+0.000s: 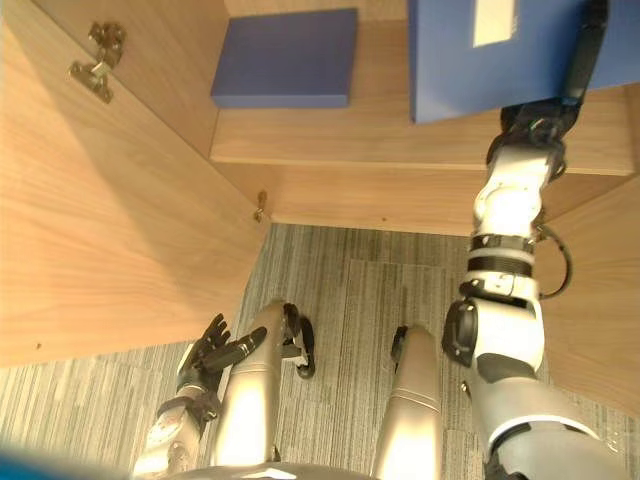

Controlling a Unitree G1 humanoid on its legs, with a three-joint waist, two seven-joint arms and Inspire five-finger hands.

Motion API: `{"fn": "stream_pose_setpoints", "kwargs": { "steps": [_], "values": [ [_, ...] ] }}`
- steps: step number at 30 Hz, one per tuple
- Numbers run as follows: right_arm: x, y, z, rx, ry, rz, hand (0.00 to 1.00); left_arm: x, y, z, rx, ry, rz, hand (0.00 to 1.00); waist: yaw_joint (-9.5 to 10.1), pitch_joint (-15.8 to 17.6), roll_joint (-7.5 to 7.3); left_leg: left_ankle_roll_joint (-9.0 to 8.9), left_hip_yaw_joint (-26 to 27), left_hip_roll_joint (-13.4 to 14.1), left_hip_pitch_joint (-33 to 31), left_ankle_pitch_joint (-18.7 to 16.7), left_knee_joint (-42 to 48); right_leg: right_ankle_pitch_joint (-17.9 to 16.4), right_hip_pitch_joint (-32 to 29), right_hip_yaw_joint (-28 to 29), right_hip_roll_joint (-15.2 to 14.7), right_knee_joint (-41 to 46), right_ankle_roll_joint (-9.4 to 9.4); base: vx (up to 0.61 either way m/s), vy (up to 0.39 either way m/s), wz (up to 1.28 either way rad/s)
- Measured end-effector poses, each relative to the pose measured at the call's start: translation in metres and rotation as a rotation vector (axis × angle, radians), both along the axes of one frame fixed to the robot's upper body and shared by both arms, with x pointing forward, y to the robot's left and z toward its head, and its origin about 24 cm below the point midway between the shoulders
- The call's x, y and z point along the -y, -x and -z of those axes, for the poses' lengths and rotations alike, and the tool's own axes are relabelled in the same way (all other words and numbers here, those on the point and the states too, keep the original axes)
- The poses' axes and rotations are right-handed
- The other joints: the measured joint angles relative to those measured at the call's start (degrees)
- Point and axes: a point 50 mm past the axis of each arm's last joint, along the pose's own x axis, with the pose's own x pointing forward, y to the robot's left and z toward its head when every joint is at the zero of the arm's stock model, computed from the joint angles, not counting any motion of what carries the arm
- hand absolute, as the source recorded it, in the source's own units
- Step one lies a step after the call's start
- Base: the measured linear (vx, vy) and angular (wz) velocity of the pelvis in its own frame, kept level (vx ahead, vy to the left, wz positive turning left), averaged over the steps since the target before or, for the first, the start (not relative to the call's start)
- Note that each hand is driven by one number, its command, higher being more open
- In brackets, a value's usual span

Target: Walk over to the cabinet, pick up the folder, carry it to the office cabinet, place the folder inside the office cabinet, then close the office cabinet door

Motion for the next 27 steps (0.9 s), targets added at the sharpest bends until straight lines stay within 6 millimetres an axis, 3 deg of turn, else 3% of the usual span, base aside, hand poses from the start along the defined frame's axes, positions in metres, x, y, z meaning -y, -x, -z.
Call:
{"fn": "stream_pose_setpoints", "kwargs": {
  "steps": [2,8,16,17,19,27],
  "values": [
    [0.001,-0.001,-0.014,0.014,-0.041,-0.011,0.0,0.001,-0.004,-0.006,0.03,0.003,0.005,1.0,0.73,0.8,0.38,0.0,-0.2,-0.4,-1.7,0.0,1.1,-0.7,-1.7,0.1,-0.5,1.5,0.0,0.0,-0.036,0.11],
    [0.01,0.001,-0.033,0.012,-0.172,-0.008,0.0,0.007,-0.011,-0.019,0.098,0.021,0.019,1.0,2.17,2.4,0.77,-0.06,-1.0,-1.3,-5.3,0.0,3.3,-2.2,-5.1,0.1,-1.5,5.1,-0.28,0.0,-0.048,0.11],
    [0.027,0.005,-0.033,-0.07,-0.229,0.017,0.0,0.013,-0.008,-0.028,0.135,0.036,0.008,1.0,2.47,3.1,1.05,-0.41,-1.9,-2.5,-8.3,0.2,4.0,-3.2,-7.3,-0.6,-2.8,6.5,-0.54,0.01,-0.039,0.1],
    [0.027,0.006,-0.035,-0.069,-0.227,0.016,1.0,0.013,-0.008,-0.028,0.137,0.037,0.007,1.0,2.47,3.3,1.12,-0.41,-2.0,-2.5,-8.3,0.2,4.0,-3.2,-7.3,-0.6,-2.8,6.6,-0.53,0.01,-0.023,0.05],
    [0.028,0.008,-0.046,-0.05,-0.219,0.011,1.0,0.013,-0.008,-0.031,0.147,0.037,0.005,1.0,2.46,3.6,1.3,-0.41,-2.0,-2.5,-8.8,0.2,4.2,-3.2,-7.8,-0.6,-2.8,6.7,-0.52,0.0,0.0,0.0],
    [0.033,0.012,-0.054,-0.085,-0.135,0.034,1.0,0.016,-0.004,-0.033,0.148,0.077,-0.025,1.0,2.23,4.2,1.39,-0.43,-2.0,-2.7,-9.5,0.2,4.9,-3.7,-8.6,-0.5,-3.0,7.7,-0.47,0.0,-0.007,0.01]
  ]
}}
